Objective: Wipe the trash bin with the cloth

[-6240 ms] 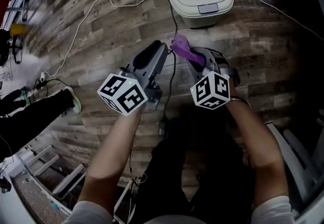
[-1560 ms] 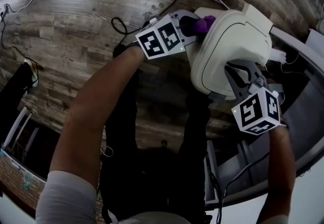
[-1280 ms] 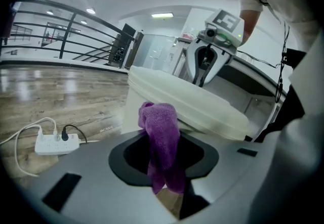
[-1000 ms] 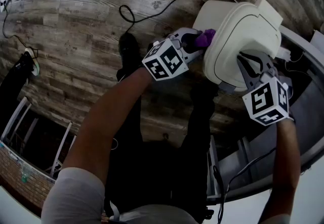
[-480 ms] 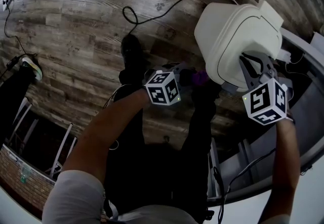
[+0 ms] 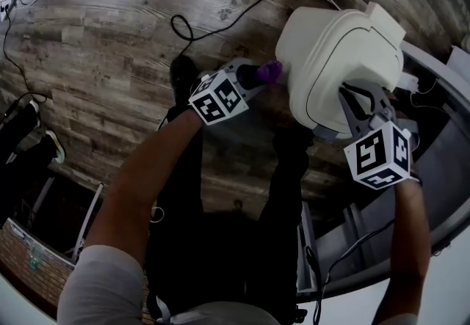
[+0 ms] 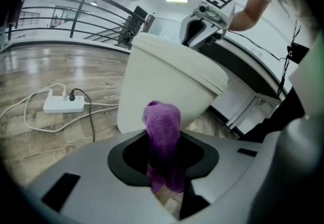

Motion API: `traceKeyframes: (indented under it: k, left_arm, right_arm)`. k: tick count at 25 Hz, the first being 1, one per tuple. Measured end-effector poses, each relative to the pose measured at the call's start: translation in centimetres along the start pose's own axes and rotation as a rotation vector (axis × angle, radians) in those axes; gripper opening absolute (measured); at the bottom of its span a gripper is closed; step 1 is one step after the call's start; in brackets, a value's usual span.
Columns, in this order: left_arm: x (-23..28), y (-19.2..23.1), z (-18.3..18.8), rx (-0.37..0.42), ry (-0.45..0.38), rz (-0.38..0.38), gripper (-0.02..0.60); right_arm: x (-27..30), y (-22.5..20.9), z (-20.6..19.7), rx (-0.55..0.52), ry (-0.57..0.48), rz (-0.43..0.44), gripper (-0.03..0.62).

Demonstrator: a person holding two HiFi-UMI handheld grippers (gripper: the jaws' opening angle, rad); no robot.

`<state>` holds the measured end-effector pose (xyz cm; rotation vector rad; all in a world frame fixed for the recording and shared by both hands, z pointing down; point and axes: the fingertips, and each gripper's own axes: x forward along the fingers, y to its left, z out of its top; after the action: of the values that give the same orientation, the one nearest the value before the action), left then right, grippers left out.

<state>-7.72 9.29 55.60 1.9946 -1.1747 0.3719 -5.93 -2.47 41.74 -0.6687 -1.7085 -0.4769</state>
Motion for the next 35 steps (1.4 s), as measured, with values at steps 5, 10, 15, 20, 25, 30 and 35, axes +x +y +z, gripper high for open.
traceKeyframes:
  k: [5, 10, 15, 20, 25, 30, 35]
  left_arm:
    - [0.4, 7.6, 3.8, -0.024, -0.033, 0.08, 0.114]
    - [2.4, 12.9, 7.7, -0.002, -0.044, 0.095, 0.114]
    - [5.3, 15.3, 11.4, 0.023, -0.076, 0.051, 0.114]
    - [8.0, 16.3, 12.7, 0.013, -0.079, 0.004, 0.114]
    - [9.7, 15.7, 13.6, 0.009, -0.082, -0.053, 0.114]
    - [9.7, 14.8, 13.1, 0.007, -0.063, -0.122, 0.114]
    - [9.4, 14.4, 12.3, 0.009, -0.046, -0.168, 0.114]
  right_arm:
    - [-0.1, 0.1, 0.0, -0.011, -0.018, 0.025, 0.04]
    - [-0.1, 0.1, 0.2, -0.023, -0.046, 0.038, 0.04]
    - [-0.4, 0.3, 0.3, -0.043, -0.081, 0.051, 0.04]
    - [-0.6, 0.2, 0.3, -0.034, -0.13, 0.045, 0.04]
    - [-0.6, 0.1, 0.2, -0.032, -0.151, 0.037, 0.04]
    - [-0.6, 0.4, 0.2, -0.036, -0.156, 0.048, 0.04]
    - [-0.7, 0.2, 0.3, -0.032, -0.163, 0.052, 0.04]
